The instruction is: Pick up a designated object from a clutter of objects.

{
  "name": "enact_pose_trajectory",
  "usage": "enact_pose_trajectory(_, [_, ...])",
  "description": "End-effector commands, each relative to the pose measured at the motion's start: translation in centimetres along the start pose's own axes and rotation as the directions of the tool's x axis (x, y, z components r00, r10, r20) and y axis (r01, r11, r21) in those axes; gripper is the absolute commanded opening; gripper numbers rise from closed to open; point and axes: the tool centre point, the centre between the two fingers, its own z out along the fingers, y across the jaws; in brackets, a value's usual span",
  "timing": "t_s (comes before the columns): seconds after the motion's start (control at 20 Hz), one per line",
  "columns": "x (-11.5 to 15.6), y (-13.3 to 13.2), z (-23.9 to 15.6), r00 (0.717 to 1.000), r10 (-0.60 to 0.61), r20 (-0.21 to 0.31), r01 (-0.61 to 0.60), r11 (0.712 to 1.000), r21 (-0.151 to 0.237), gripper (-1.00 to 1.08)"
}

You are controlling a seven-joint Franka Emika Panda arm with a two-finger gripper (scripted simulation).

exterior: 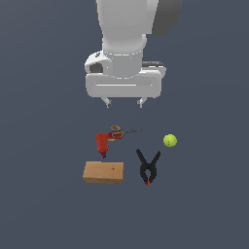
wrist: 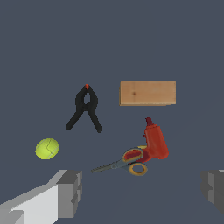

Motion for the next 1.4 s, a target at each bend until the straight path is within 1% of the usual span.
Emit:
enact_pose_trajectory(0.0, [0.0,0.0,0.0,1.000,0.000,0.000,0.000,1.000,0.000,1.00])
enact_pose_trajectory(0.15, [0.1,0.0,-0.2,1.000,0.000,-0.007,0.000,1.000,-0.005,1.00])
enact_pose_trajectory(0.4, [0.7,0.0,-1.1,0.999,-0.001,-0.035,0.000,1.000,-0.023,1.00])
enact_pose_trajectory(0.75, [0.8,0.0,-0.9,0.999,0.000,-0.035,-0.001,1.000,-0.023,1.00])
enact_pose_trajectory(1.05, [1.7,-0.7,0.8,1.000,0.006,-0.030,-0.006,1.000,-0.023,1.00])
enact_pose_trajectory(1.35, [3.3,-2.1,4.2,1.000,0.016,-0.020,-0.017,1.000,-0.022,1.00])
